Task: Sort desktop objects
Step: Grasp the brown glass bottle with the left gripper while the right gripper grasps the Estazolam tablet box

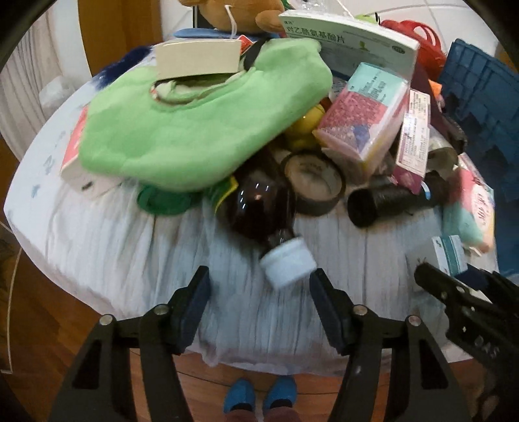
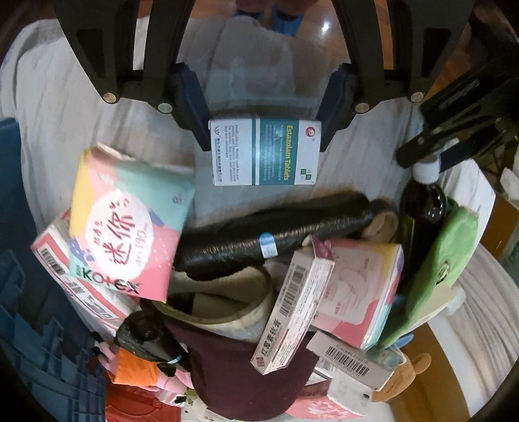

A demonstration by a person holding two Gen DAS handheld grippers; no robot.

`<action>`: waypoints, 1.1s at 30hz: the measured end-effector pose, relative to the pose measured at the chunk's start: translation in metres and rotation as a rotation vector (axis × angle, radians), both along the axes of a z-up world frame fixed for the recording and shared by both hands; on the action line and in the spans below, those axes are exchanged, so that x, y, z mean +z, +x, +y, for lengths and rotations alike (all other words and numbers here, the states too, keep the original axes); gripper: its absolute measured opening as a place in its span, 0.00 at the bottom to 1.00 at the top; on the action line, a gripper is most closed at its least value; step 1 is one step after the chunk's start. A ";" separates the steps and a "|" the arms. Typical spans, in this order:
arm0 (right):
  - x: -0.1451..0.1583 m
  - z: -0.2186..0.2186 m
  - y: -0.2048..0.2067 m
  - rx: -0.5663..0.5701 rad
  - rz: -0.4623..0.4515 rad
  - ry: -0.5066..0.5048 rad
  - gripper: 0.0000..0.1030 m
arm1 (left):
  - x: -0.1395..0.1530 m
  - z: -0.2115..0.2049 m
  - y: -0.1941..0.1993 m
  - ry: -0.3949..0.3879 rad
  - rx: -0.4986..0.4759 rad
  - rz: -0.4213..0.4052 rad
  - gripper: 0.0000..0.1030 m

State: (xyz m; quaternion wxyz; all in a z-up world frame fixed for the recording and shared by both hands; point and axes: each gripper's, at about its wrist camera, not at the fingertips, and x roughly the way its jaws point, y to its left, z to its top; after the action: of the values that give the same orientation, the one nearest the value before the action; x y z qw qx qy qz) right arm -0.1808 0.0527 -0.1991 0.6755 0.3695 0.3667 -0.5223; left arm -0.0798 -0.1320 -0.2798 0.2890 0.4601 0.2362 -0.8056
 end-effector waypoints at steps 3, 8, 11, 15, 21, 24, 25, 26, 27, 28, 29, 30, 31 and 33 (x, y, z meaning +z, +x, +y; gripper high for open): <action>0.001 0.003 -0.002 0.009 0.003 -0.008 0.60 | 0.004 -0.003 0.003 0.025 0.015 -0.001 0.65; 0.001 0.011 -0.003 0.010 -0.018 -0.006 0.64 | 0.024 -0.009 -0.005 -0.025 0.053 0.009 0.79; 0.000 0.005 -0.011 0.007 -0.023 -0.010 0.78 | 0.028 -0.028 -0.017 0.003 0.137 0.014 0.79; -0.001 0.003 -0.013 0.004 -0.015 -0.013 0.79 | 0.011 -0.041 -0.037 0.066 0.212 -0.007 0.73; -0.007 0.005 -0.005 0.039 0.023 -0.026 0.61 | 0.016 -0.021 -0.026 0.029 0.175 0.015 0.55; -0.003 0.004 -0.002 0.049 0.004 -0.029 0.60 | 0.014 0.007 -0.010 0.042 0.129 0.016 0.55; -0.002 0.003 -0.001 0.055 -0.005 -0.032 0.60 | 0.014 0.013 -0.006 0.045 0.124 0.021 0.55; -0.001 0.003 0.000 0.060 -0.010 -0.034 0.60 | 0.015 0.021 -0.002 0.043 0.115 0.021 0.55; 0.000 0.001 0.003 0.069 -0.012 -0.035 0.59 | 0.015 0.025 -0.001 0.039 0.107 0.019 0.55; -0.001 0.000 0.005 0.078 -0.011 -0.033 0.60 | 0.015 0.028 0.000 0.028 0.106 0.017 0.56; -0.002 -0.001 0.008 0.089 -0.012 -0.031 0.62 | 0.016 0.029 -0.001 0.020 0.102 0.009 0.57; -0.004 0.000 0.007 0.091 -0.013 -0.033 0.62 | 0.016 0.028 -0.002 0.019 0.105 -0.005 0.63; -0.006 0.002 0.005 0.091 -0.014 -0.035 0.65 | 0.016 0.026 -0.003 0.015 0.115 -0.025 0.69; -0.008 0.000 0.003 0.086 -0.014 -0.034 0.71 | 0.019 0.022 -0.005 0.014 0.124 -0.015 0.70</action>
State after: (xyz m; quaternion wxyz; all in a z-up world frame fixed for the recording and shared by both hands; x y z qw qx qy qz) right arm -0.1775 0.0532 -0.2072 0.7061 0.3456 0.3685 -0.4962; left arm -0.0853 -0.1101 -0.2613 0.3370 0.4525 0.2679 -0.7809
